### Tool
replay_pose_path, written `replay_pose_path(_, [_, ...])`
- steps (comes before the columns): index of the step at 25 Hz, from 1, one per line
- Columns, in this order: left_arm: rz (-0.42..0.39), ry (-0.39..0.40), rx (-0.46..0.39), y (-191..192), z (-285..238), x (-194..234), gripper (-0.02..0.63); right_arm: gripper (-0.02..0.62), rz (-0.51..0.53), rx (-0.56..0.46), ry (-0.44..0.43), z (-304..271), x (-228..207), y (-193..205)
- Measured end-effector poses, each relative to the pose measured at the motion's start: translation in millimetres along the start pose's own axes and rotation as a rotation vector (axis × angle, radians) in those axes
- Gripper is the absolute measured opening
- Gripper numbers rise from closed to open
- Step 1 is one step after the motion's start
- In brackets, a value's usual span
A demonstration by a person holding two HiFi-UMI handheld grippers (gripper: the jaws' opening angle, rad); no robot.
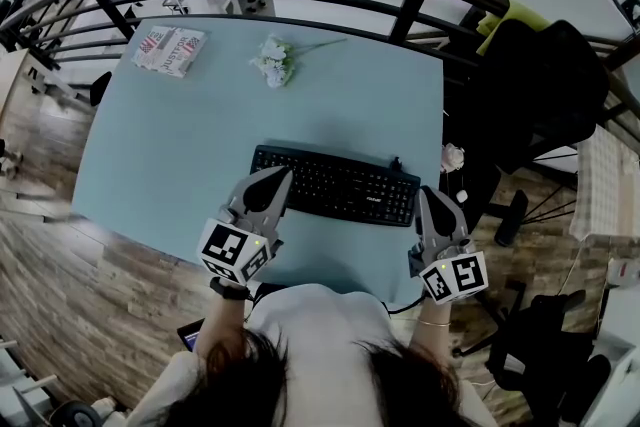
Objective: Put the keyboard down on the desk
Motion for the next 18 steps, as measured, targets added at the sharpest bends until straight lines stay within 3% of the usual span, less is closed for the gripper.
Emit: replay_pose_path(18, [0.008,-0.008,0.004,2.3,0.0,10.2,0.057,0.000,-0.001,0.008,-0.006,-8.4,4.0,5.2])
Point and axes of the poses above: the fingertips, and each gripper's own axes: z backward along the fingers, x to its left, y out of its underside, the point moved 4 cm from there along z, backward along the fingers, and after that the axes turned 14 degrees about -x, right-handed, at the moved point
